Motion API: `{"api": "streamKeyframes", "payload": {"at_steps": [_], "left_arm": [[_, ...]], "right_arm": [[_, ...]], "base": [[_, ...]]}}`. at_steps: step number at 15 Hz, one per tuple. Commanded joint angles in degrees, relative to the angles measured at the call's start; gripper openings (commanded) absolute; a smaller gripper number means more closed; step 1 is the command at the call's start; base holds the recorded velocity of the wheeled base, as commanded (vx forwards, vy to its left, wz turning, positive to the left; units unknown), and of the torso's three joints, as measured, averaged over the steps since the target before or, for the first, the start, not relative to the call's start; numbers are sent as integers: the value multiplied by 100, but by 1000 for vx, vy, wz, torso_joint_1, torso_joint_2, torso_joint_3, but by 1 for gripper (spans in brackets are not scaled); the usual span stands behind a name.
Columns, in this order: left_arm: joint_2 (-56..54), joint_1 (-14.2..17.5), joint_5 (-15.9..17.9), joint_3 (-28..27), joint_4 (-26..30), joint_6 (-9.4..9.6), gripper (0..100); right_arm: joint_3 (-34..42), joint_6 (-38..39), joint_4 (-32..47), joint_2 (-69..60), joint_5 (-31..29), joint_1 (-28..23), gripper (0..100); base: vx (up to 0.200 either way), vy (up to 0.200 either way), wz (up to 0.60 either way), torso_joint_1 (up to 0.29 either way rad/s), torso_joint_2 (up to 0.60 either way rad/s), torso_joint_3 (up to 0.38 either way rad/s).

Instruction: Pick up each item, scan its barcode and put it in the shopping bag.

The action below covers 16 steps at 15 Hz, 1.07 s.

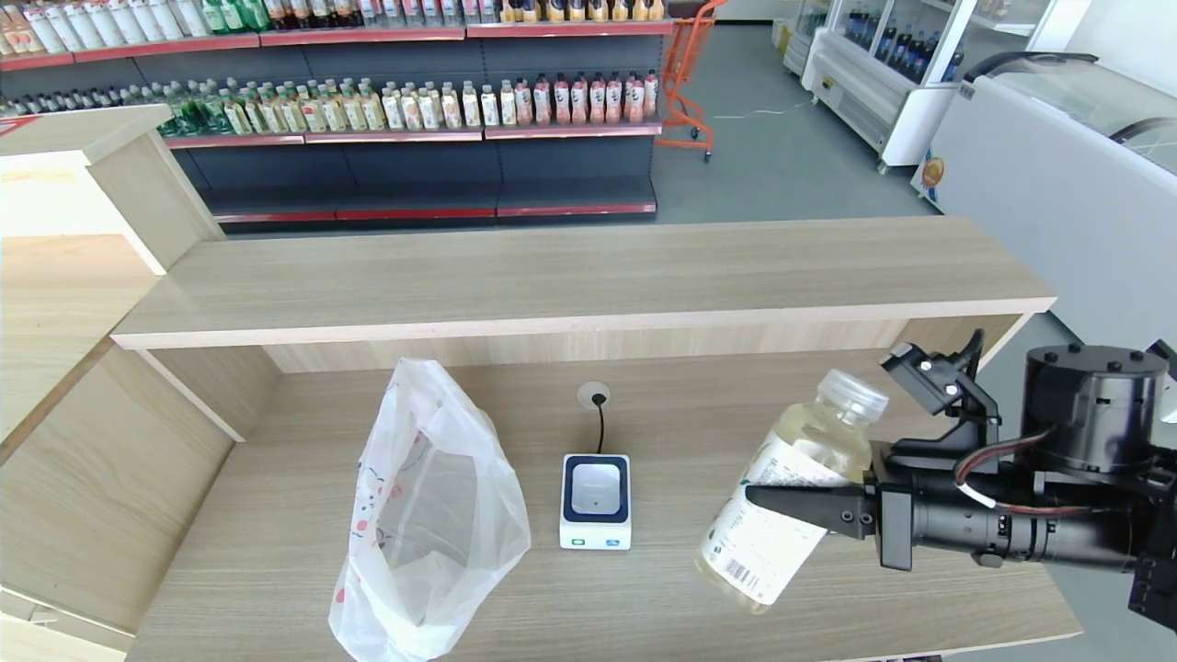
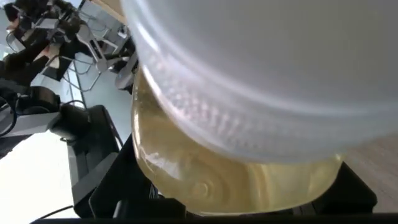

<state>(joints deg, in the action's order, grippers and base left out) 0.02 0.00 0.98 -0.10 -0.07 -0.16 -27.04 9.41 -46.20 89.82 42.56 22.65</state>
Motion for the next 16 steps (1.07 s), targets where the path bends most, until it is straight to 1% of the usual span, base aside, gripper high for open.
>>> {"api": "streamKeyframes", "payload": {"at_steps": [1, 3, 5, 16], "left_arm": [[-2, 0, -1, 1, -1, -2, 100], [-2, 0, -1, 1, -1, -2, 100], [-2, 0, -1, 1, -1, -2, 100], [-2, 0, -1, 1, -1, -2, 100]], "right_arm": [[111, 43, -12, -193, 244, 108, 0], [111, 43, -38, -193, 657, 117, 0], [111, 34, -38, -184, 833, 117, 0], [146, 34, 15, -281, 956, 249, 0]], "base": [[0, 0, 0, 0, 0, 0], [0, 0, 0, 0, 0, 0], [0, 0, 0, 0, 0, 0], [0, 0, 0, 0, 0, 0]]}}
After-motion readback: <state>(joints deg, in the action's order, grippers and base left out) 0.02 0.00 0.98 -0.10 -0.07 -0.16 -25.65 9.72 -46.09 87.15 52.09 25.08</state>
